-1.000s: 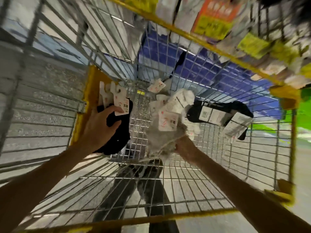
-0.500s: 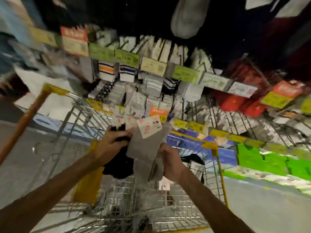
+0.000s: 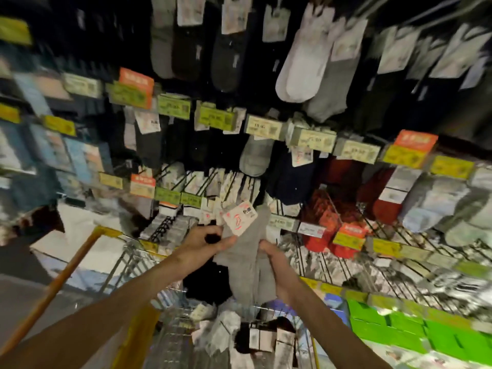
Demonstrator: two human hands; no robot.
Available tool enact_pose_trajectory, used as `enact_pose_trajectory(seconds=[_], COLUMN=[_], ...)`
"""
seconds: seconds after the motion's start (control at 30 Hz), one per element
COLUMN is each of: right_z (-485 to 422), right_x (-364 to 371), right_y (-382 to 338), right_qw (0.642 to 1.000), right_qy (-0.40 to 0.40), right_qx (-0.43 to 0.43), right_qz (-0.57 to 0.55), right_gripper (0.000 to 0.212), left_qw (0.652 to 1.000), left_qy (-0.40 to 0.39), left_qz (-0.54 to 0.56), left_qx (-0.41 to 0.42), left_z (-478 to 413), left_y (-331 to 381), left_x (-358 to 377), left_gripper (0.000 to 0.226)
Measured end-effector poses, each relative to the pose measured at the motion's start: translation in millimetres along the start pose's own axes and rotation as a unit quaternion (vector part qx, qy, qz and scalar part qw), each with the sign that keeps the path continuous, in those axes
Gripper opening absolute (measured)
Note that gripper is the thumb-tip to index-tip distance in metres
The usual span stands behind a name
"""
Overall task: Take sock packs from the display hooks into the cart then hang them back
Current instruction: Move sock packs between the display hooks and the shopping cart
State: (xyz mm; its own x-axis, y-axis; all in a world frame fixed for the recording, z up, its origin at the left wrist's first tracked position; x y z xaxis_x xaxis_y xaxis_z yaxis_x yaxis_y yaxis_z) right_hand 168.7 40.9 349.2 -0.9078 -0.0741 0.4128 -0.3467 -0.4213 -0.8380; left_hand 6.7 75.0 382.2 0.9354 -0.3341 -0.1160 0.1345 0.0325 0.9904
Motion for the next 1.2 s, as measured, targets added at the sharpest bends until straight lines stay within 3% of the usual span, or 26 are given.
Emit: enact_pose_trajectory(seconds=[0.07,0.13,0.2,0.27,0.43,0.57,0.63,0.73,0.9,0.97,1.1,1.2], right_z=[5.2,15.3,26.7,35.9,36.0,35.9,33.2,29.6,20.9,18.9,13.9,15.9], right_x=[-0.4,6.1,17.9,29.8,46.9,41.0,36.9,34.0,39.8,36.4,33.7,31.1], right_y=[-27.6,-61.4,-94.1,-115.7,-113.5,-104.8,-110.7,-125.6,-134.3,-132.3,-128.0,-134.7], right_qw=[0.995,0.981,0.962,0.945,0.929,0.958,0.962,0.920,0.837,0.805,0.806,0.838], right_qy=[0.063,0.102,0.108,0.108,0.128,0.162,0.166,0.213,0.225,0.243,0.258,0.287], right_qx=[-0.068,-0.148,-0.200,-0.225,-0.204,-0.152,-0.155,-0.206,-0.204,-0.217,-0.229,-0.228], right_qz=[0.028,0.075,0.151,0.212,0.282,0.183,0.152,0.257,0.455,0.496,0.481,0.405], right_gripper=[0.069,0.048,0.030,0.030,0.047,0.035,0.044,0.062,0.055,0.054,0.048,0.047], left_qw=[0.999,0.997,0.995,0.992,0.979,0.960,0.956,0.947,0.941,0.931,0.920,0.917], left_qy=[0.017,0.038,0.042,0.042,0.068,0.074,0.055,0.032,0.053,0.062,0.092,0.110], left_qz=[-0.010,-0.012,-0.028,-0.055,-0.118,-0.214,-0.244,-0.279,-0.300,-0.333,-0.356,-0.353], left_qx=[0.029,0.061,0.090,0.102,0.154,0.164,0.155,0.155,0.147,0.137,0.134,0.149], left_z=[-3.5,-10.1,-12.2,-15.4,-14.4,-13.4,-14.0,-12.5,-5.9,-0.8,9.2,8.8], left_y=[17.7,30.9,47.4,61.0,84.0,80.7,75.6,71.1,78.7,85.3,97.6,101.8], left_x=[-1.4,-6.6,-13.4,-18.9,-23.0,-19.0,-16.8,-10.7,-10.1,-7.1,3.3,5.4], left_gripper=[0.010,0.013,0.021,0.025,0.036,0.038,0.037,0.041,0.053,0.046,0.035,0.036])
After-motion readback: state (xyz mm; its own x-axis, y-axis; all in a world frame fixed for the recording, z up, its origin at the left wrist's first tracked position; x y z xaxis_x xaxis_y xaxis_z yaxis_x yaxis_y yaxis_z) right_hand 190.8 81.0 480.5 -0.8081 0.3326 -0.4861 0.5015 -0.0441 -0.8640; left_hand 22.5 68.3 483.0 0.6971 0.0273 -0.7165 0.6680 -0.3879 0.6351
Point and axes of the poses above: each hand's wrist, its own z-axis away from the middle knuckle, its own x-axis out of the palm, y = z × x, the point moved 4 cm from there along -z, towards the middle knuckle, and after that the axes turned 5 degrees about z, right-handed, at the moved point
